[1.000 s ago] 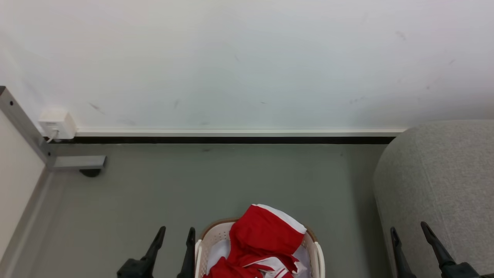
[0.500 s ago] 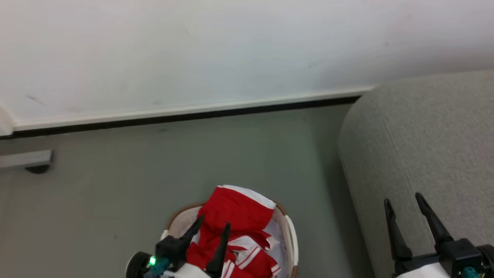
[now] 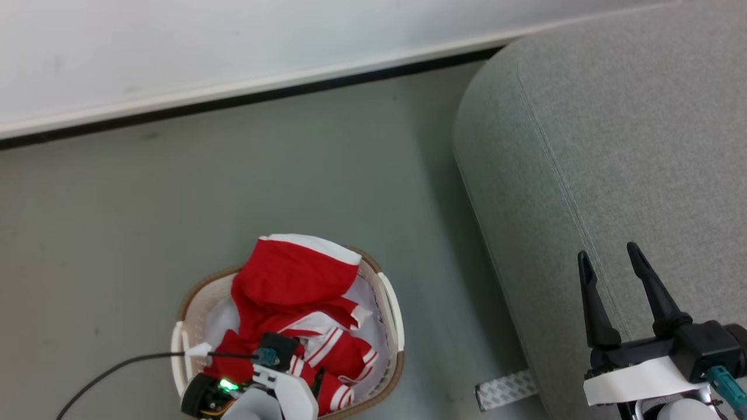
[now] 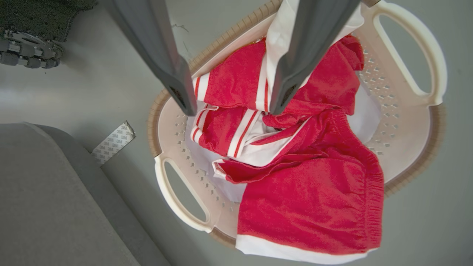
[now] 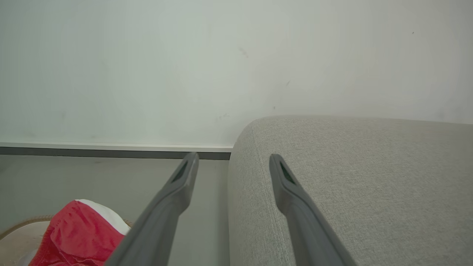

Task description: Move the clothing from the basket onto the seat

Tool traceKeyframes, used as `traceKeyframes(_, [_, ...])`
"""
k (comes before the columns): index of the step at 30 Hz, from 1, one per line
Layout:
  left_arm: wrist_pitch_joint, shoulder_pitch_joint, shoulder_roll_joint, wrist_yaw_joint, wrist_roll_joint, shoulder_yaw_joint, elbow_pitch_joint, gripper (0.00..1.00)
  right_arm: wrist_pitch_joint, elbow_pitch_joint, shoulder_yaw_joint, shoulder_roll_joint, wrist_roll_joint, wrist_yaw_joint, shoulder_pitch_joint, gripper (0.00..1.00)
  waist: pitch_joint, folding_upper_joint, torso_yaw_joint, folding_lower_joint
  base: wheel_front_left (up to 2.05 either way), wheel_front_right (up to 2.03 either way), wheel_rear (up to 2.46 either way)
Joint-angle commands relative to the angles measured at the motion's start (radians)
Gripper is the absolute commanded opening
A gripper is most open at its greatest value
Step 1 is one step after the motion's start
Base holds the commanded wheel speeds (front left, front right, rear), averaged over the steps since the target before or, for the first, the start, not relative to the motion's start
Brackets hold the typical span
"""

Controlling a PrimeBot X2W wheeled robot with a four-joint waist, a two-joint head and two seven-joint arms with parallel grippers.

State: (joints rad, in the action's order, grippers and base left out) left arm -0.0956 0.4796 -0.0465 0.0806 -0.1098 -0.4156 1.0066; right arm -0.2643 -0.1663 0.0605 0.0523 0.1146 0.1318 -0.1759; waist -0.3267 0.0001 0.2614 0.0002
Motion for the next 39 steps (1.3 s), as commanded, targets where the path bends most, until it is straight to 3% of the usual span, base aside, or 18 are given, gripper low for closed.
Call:
traceKeyframes(1, [0.016,0.024,-0.007,-0.007,-0.008,-0.003,0.022,1.00,0.000,0.006,0.003,-0.002,0.009,-0.002,-0.021,1.00,-0.049,-0.0001,0.032,-0.0002,0.00,0.00,0.00])
traceKeyframes(10, [0.082,0.137,-0.007,-0.023,-0.033,-0.030,0.163,1.00,0.000,0.026,0.012,-0.002,0.045,-0.002,-0.066,1.00,-0.166,-0.0001,0.056,-0.0002,0.00,0.00,0.00])
traceKeyframes(16, [0.095,0.211,-0.041,-0.052,-0.017,-0.043,0.224,1.00,0.000,0.043,0.010,-0.002,0.056,-0.002,-0.095,1.00,-0.247,-0.0001,0.069,-0.0002,0.00,0.00,0.00])
traceKeyframes(20, [0.114,0.246,-0.067,-0.079,0.001,-0.058,0.246,1.00,0.000,0.053,0.015,-0.002,0.064,-0.002,-0.110,1.00,-0.298,-0.0001,0.074,-0.0002,0.00,0.00,0.00])
traceKeyframes(25, [0.143,0.272,-0.077,-0.061,-0.005,-0.068,0.262,1.00,0.000,0.060,0.022,-0.002,0.075,-0.002,-0.127,1.00,-0.350,-0.0001,0.080,-0.0002,0.00,0.00,0.00])
traceKeyframes(34, [0.166,0.307,-0.090,-0.112,0.008,-0.091,0.274,1.00,0.000,0.068,0.023,-0.002,0.058,-0.002,-0.151,1.00,-0.405,-0.0001,0.076,-0.0002,0.00,0.00,0.00])
traceKeyframes(35, [0.166,0.311,-0.090,-0.113,0.009,-0.093,0.275,0.91,0.000,0.069,0.022,-0.002,0.056,-0.002,-0.153,1.00,-0.410,-0.0001,0.075,-0.0002,0.00,0.00,0.00])
traceKeyframes(36, [0.168,0.315,-0.088,-0.115,0.006,-0.093,0.276,0.91,0.000,0.069,0.022,-0.002,0.052,-0.002,-0.153,1.00,-0.413,-0.0001,0.073,-0.0002,0.00,0.00,0.00])
traceKeyframes(37, [0.164,0.319,-0.088,-0.114,0.004,-0.094,0.276,0.00,0.000,0.070,0.021,-0.002,0.050,-0.002,-0.153,1.00,-0.415,-0.0001,0.071,-0.0002,0.00,0.00,0.00])
traceKeyframes(39, [0.147,0.323,-0.089,-0.107,-0.001,-0.096,0.277,0.00,0.000,0.070,0.018,-0.002,0.043,-0.002,-0.154,1.00,-0.418,-0.0001,0.065,-0.0002,0.00,0.00,0.00])
